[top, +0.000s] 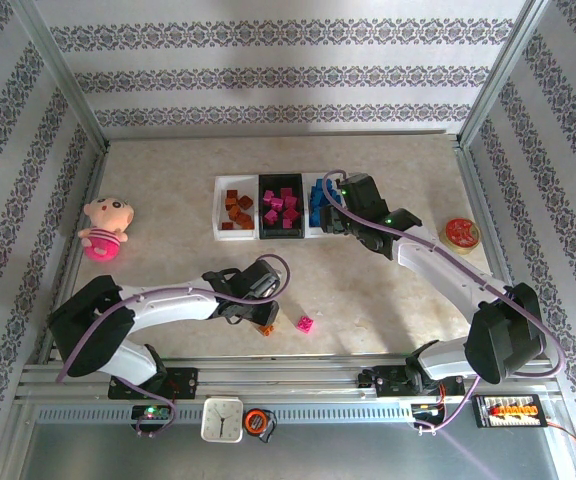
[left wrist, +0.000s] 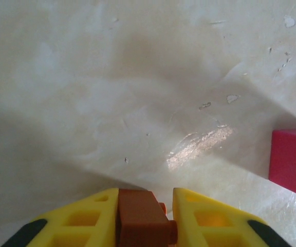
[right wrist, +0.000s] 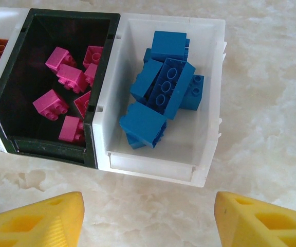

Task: Sort the legos into containers by color
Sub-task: Pick up the lego from the middle-left of the table, then place the lego in the container.

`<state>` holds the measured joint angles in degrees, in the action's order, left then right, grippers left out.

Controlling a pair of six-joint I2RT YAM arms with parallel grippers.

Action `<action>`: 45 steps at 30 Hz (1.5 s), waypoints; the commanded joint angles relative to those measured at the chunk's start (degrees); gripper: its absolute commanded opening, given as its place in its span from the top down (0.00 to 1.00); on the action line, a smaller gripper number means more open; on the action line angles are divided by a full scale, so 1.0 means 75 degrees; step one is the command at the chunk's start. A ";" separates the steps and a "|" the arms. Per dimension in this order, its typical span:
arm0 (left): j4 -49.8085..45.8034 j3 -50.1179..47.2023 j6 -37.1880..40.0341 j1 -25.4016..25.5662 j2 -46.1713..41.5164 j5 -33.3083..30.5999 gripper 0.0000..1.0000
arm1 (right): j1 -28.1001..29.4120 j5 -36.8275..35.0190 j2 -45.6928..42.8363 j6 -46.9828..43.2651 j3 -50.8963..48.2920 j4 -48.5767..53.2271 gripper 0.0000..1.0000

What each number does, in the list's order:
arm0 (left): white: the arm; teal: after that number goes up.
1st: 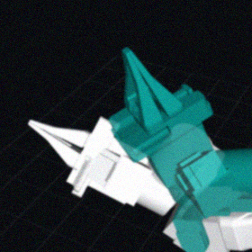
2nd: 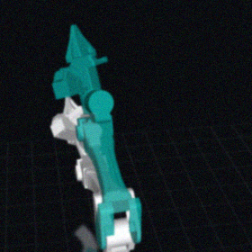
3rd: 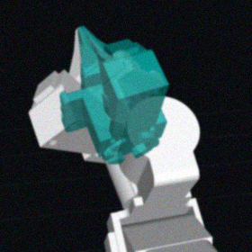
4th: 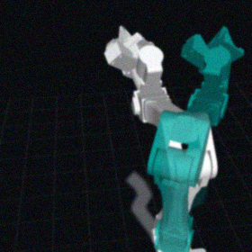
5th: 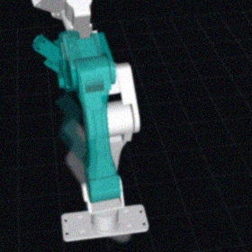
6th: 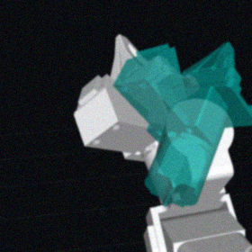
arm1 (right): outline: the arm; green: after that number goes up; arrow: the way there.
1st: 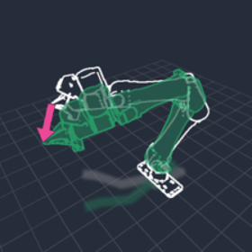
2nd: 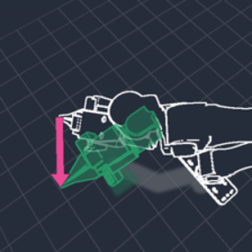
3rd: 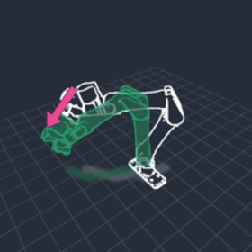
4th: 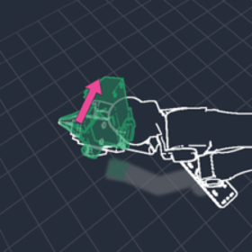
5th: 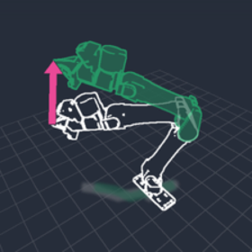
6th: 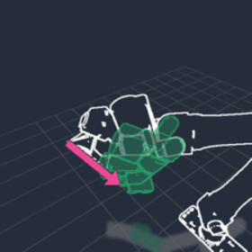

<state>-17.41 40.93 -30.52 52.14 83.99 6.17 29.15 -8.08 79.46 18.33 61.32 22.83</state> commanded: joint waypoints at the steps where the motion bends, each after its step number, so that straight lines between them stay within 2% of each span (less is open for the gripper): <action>1: -0.0296 -0.0085 -0.0082 0.0072 -0.0351 -0.0430 0.77 | 0.0040 -0.0084 -0.0235 0.0146 -0.0114 -0.0067 0.32; 3: -0.0411 0.0003 -0.0052 -0.0077 -0.0561 -0.0618 0.79 | 0.0040 -0.0083 -0.0276 0.0158 -0.0133 -0.0056 0.32; 6: -0.0413 0.0141 0.0052 -0.0670 -0.0995 -0.0754 0.81 | 0.0028 -0.0049 -0.0369 0.0192 -0.0178 -0.0065 0.32; 12: -0.0382 0.1178 0.0517 -0.2469 -0.1326 -0.1106 0.81 | 0.0016 0.0001 -0.0580 0.0284 -0.0420 -0.0095 0.32; 17: 0.0433 0.2170 0.0653 -0.3748 -0.0262 -0.1182 0.81 | 0.0014 0.0025 -0.0709 0.0398 -0.0706 -0.0102 0.32; 22: 0.0499 0.3472 0.0866 -0.4236 0.1405 -0.1074 0.81 | 0.0010 0.0025 -0.0945 0.0436 -0.0978 -0.0087 0.32; 26: 0.0267 0.4358 0.0964 -0.4402 0.2365 -0.1169 0.79 | 0.0016 0.0017 -0.1122 0.0480 -0.1127 -0.0053 0.32; 27: 0.0188 0.4525 0.0980 -0.4417 0.2500 -0.1198 0.72 | 0.0016 0.0020 -0.1154 0.0494 -0.1151 -0.0045 0.32; 29: 0.0057 0.4800 0.1025 -0.4433 0.2727 -0.1200 0.51 | 0.0027 0.0059 -0.1224 0.0521 -0.1190 -0.0032 0.32; 32: 0.0018 0.4905 0.1001 -0.4428 0.2625 -0.1023 0.38 | 0.0026 0.0068 -0.1283 0.0542 -0.1247 -0.0018 0.31; 37: 0.0136 0.4110 0.0878 -0.4156 0.1575 -0.0654 0.26 | 0.0027 0.0134 -0.1335 0.0541 -0.1340 -0.0022 0.30; 42: 0.0110 0.2394 0.0728 -0.3408 -0.0033 -0.0182 0.17 | 0.0022 0.0202 -0.1383 0.0602 -0.1539 -0.0078 0.30; 45: -0.0234 0.1412 0.0648 -0.2804 -0.0959 0.0071 0.16 | 0.0056 0.0364 -0.1362 0.0629 -0.1680 -0.0136 0.30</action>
<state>-15.57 56.55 -24.49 28.03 80.55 3.57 29.15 -6.90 70.22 21.80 49.80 22.41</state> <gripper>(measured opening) 0.844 0.702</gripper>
